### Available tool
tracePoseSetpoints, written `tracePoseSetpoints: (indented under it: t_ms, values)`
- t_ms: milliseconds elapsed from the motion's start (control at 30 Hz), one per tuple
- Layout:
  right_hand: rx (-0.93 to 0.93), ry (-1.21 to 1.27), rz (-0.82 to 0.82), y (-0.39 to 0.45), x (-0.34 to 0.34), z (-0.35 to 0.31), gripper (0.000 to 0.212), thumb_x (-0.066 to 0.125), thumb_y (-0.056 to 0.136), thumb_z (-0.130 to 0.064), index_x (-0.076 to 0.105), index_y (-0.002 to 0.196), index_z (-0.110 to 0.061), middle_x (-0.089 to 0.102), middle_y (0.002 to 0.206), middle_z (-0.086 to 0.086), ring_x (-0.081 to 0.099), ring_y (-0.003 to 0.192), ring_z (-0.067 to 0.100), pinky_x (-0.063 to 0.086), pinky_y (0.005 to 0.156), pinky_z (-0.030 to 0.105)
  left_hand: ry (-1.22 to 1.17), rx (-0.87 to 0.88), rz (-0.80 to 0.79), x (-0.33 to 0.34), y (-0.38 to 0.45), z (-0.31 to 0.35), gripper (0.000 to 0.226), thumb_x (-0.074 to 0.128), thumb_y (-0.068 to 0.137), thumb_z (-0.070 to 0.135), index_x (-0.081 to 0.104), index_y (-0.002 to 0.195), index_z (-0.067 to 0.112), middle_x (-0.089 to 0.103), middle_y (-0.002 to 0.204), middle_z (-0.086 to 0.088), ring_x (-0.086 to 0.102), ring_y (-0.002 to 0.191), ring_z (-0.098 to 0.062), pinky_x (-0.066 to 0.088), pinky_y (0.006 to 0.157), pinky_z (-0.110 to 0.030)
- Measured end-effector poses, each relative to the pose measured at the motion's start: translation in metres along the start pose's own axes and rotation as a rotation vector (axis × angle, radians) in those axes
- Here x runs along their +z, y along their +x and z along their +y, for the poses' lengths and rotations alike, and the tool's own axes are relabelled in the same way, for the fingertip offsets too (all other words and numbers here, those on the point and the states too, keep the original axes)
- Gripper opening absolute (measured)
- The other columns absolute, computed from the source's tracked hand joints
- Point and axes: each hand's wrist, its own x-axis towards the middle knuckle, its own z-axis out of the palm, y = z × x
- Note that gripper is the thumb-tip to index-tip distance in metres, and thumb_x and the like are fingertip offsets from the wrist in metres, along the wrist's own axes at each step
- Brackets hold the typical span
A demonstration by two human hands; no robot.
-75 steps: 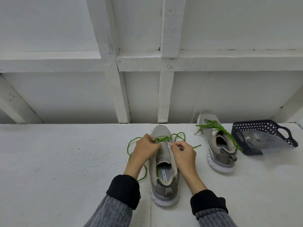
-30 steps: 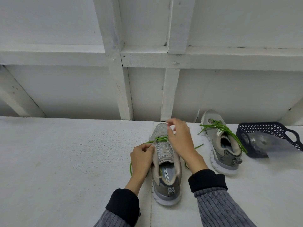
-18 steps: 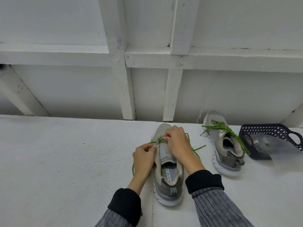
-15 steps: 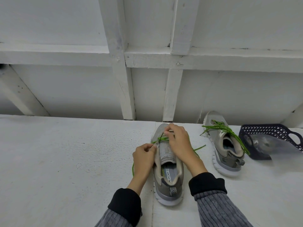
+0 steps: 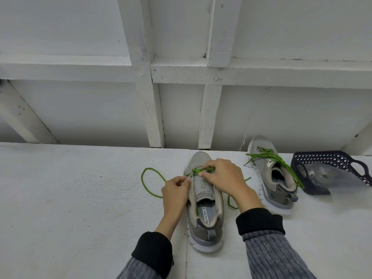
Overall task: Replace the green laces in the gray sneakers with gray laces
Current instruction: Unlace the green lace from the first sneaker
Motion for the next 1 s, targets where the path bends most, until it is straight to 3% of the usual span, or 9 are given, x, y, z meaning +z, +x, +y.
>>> tracePoseSetpoints:
  t_ms: [133, 367, 533, 600, 667, 733, 800, 900, 1000]
  values:
    - [0.017, -0.027, 0.022, -0.001, -0.002, -0.003, 0.013, 0.065, 0.087, -0.039, 0.071, 0.091, -0.028, 0.062, 0.101, -0.004, 0.060, 0.096, 0.021, 0.035, 0.072, 0.027, -0.014, 0.002, 0.009, 0.001, 0.000, 0.000, 0.009, 0.069, 0.089, 0.025, 0.077, 0.091, 0.020, 0.072, 0.079, 0.008, 0.065, 0.080, -0.003, 0.047, 0.068, -0.014]
    - [-0.043, -0.037, -0.060, 0.008, 0.003, 0.001, 0.007, 0.061, 0.092, -0.029, 0.066, 0.090, -0.024, 0.045, 0.100, -0.004, 0.050, 0.101, 0.018, 0.037, 0.079, 0.031, -0.022, 0.007, 0.008, 0.001, -0.001, -0.001, 0.010, 0.069, 0.089, 0.025, 0.077, 0.092, 0.019, 0.072, 0.080, 0.008, 0.065, 0.080, -0.004, 0.046, 0.069, -0.017]
    - [-0.035, 0.866, 0.069, 0.001, -0.003, 0.002, 0.008, 0.057, 0.095, -0.018, 0.062, 0.089, -0.021, 0.064, 0.108, -0.003, 0.059, 0.106, 0.015, 0.047, 0.094, 0.033, -0.025, -0.002, 0.007, 0.000, -0.002, 0.000, 0.007, 0.069, 0.089, 0.026, 0.074, 0.085, 0.025, 0.072, 0.081, 0.007, 0.065, 0.081, -0.006, 0.047, 0.069, -0.020]
    - [-0.049, 1.300, 0.102, -0.005, -0.014, -0.001, 0.010, 0.049, 0.098, -0.016, 0.058, 0.093, -0.013, 0.070, 0.098, 0.001, 0.066, 0.094, 0.019, 0.053, 0.088, 0.034, -0.022, 0.006, 0.007, 0.001, -0.002, -0.001, 0.007, 0.069, 0.089, 0.026, 0.074, 0.084, 0.026, 0.072, 0.082, 0.008, 0.066, 0.082, -0.006, 0.047, 0.070, -0.020]
    - [-0.049, 1.479, 0.148, -0.008, -0.022, -0.002, 0.010, 0.047, 0.099, -0.015, 0.053, 0.093, -0.010, 0.064, 0.076, 0.001, 0.059, 0.066, 0.016, 0.055, 0.068, 0.029, -0.032, 0.009, 0.006, 0.001, -0.001, -0.003, 0.007, 0.070, 0.088, 0.026, 0.074, 0.084, 0.029, 0.073, 0.083, 0.009, 0.066, 0.083, -0.007, 0.049, 0.073, -0.024]
    - [-0.023, 1.256, 0.224, -0.007, -0.021, -0.002, 0.010, 0.052, 0.098, -0.017, 0.054, 0.089, -0.015, 0.054, 0.064, -0.003, 0.043, 0.054, 0.011, 0.040, 0.052, 0.022, -0.035, 0.008, 0.004, 0.001, -0.001, -0.003, 0.010, 0.070, 0.088, 0.027, 0.073, 0.081, 0.033, 0.073, 0.083, 0.009, 0.067, 0.083, -0.007, 0.052, 0.076, -0.028]
    - [-0.001, 0.811, 0.220, -0.004, -0.013, -0.001, 0.007, 0.059, 0.094, -0.028, 0.060, 0.088, -0.025, 0.054, 0.065, -0.008, 0.044, 0.058, 0.009, 0.038, 0.056, 0.025, -0.031, 0.012, 0.003, 0.001, -0.001, -0.002, 0.011, 0.070, 0.088, 0.027, 0.073, 0.081, 0.034, 0.073, 0.082, 0.010, 0.067, 0.082, -0.007, 0.053, 0.076, -0.028]
    - [0.042, 0.221, -0.012, -0.002, 0.001, -0.004, 0.020, 0.064, 0.085, -0.048, 0.070, 0.100, -0.035, 0.065, 0.090, -0.014, 0.057, 0.081, 0.007, 0.040, 0.071, 0.026, -0.034, 0.018, 0.001, 0.001, -0.001, -0.002, 0.009, 0.070, 0.089, 0.026, 0.075, 0.084, 0.031, 0.073, 0.081, 0.010, 0.067, 0.082, -0.006, 0.053, 0.074, -0.027]
    - [0.100, 0.046, -0.034, 0.000, 0.009, -0.012, 0.017, 0.067, 0.087, -0.039, 0.073, 0.097, -0.027, 0.066, 0.110, -0.006, 0.061, 0.102, 0.019, 0.039, 0.075, 0.027, -0.031, 0.017, -0.002, 0.002, 0.000, -0.003, 0.008, 0.070, 0.088, 0.026, 0.078, 0.090, 0.025, 0.074, 0.082, 0.009, 0.067, 0.083, -0.007, 0.053, 0.075, -0.027]
